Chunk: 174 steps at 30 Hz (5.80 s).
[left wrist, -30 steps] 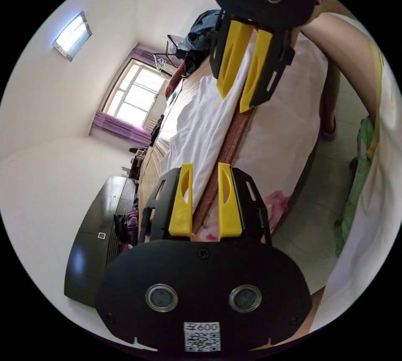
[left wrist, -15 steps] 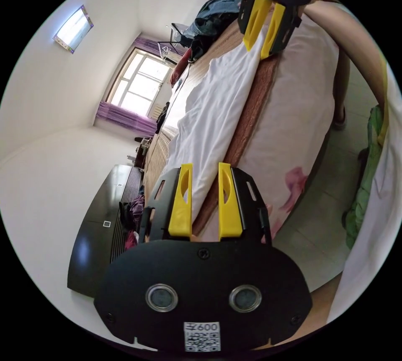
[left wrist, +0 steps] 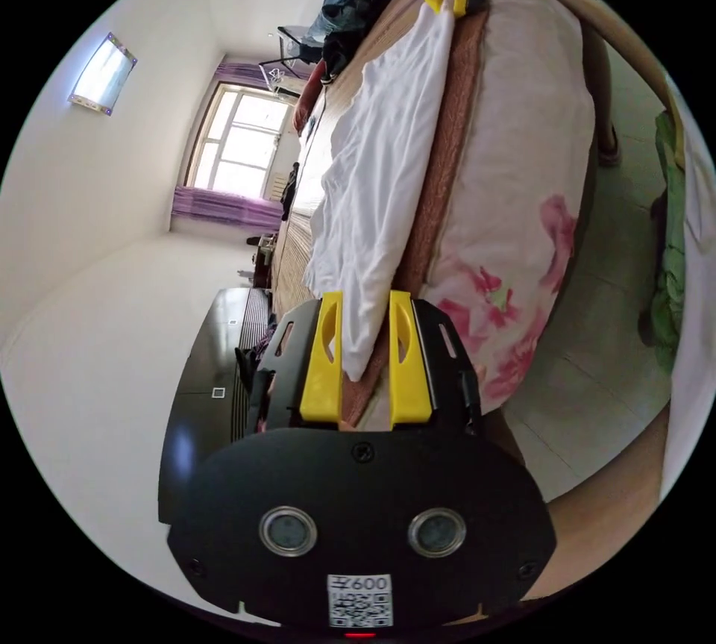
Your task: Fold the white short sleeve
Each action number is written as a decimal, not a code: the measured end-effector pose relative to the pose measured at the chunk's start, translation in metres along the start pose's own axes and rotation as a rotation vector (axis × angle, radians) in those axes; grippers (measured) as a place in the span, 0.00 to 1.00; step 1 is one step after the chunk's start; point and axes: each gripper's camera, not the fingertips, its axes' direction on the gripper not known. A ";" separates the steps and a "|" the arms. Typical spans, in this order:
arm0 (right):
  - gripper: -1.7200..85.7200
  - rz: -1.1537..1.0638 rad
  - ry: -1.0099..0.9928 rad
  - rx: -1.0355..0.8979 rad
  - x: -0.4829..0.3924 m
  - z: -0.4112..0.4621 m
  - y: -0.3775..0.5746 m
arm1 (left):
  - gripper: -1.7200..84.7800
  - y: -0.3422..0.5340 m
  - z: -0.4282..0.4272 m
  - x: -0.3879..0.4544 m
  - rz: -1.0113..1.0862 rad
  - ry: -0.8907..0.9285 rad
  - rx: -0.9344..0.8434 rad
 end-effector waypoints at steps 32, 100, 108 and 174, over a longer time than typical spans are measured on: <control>0.01 -0.417 0.172 -0.085 -0.045 -0.027 -0.089 | 0.04 -0.066 -0.033 0.011 0.209 -0.054 -0.076; 0.01 1.047 -0.129 0.465 0.301 -0.294 -0.072 | 0.03 0.056 -0.099 -0.252 -1.037 0.226 0.131; 0.01 0.877 -0.526 0.600 0.257 -0.254 -0.192 | 0.03 -0.072 -0.069 -0.222 -0.904 0.383 0.273; 0.01 -0.231 -0.301 0.608 -0.107 -0.100 -0.119 | 0.11 -0.019 -0.072 -0.074 0.154 -0.054 0.126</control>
